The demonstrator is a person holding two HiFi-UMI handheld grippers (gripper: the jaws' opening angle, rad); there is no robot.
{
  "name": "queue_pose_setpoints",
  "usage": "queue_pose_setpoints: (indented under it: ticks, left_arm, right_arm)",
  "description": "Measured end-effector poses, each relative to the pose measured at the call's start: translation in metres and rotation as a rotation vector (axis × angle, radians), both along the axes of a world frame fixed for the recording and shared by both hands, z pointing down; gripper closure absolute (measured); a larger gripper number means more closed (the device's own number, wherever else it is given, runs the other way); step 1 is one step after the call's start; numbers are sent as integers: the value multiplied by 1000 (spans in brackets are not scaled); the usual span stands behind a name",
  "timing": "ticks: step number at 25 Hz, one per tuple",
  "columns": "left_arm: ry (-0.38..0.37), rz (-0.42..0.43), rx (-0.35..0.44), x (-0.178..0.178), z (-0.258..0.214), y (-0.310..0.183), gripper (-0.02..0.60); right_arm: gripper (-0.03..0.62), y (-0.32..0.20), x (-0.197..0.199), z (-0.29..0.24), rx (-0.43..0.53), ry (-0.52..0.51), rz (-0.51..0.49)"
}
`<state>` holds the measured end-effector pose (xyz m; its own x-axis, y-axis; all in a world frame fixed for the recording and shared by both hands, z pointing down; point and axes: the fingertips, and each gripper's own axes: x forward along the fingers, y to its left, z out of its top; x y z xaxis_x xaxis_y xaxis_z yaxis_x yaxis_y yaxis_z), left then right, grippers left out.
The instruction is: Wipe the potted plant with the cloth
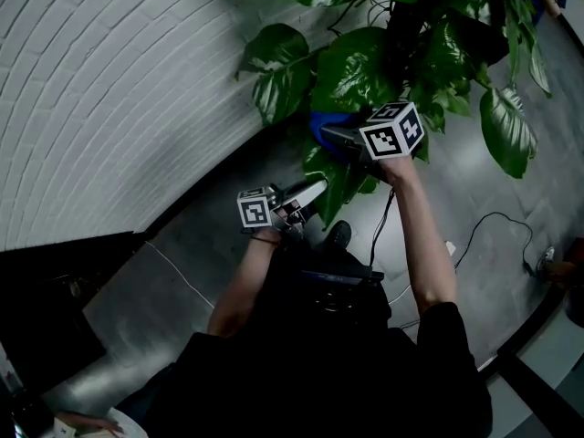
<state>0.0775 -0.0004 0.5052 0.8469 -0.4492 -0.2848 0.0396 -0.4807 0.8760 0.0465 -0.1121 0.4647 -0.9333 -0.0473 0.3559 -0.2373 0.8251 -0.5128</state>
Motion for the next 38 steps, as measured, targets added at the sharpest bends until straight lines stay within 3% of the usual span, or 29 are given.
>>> queue_pose_setpoints:
  ticks: [7, 12, 14, 18, 21, 24, 29, 35, 38]
  left_arm:
    - [-55, -10, 29, -1, 2, -1, 571]
    - [-50, -19, 23, -2, 4, -2, 571]
    - [-46, -25, 19, -3, 4, -2, 571]
    - [-24, -37, 12, -8, 4, -4, 571]
    - [-27, -37, 14, -8, 3, -5, 571]
    - [-36, -24, 26, -4, 1, -3, 572]
    - [-60, -12, 45, -2, -1, -1, 571]
    - [-64, -25, 41, -7, -1, -2, 561]
    - [4, -35, 31, -12, -8, -2, 546]
  right_arm:
    - [534, 71, -8, 9, -14, 54, -198]
    - [534, 89, -2, -12, -23, -25, -277]
    - [534, 67, 8, -27, 18, -64, -195]
    - [534, -10, 36, -62, 142, -98, 91]
    - [534, -43, 37, -68, 160, -93, 181]
    - [534, -42, 13, -43, 115, -16, 118]
    - [534, 7, -24, -2, 34, 70, -77]
    - [534, 59, -34, 5, -7, 49, -179]
    - [534, 80, -28, -5, -37, -9, -200]
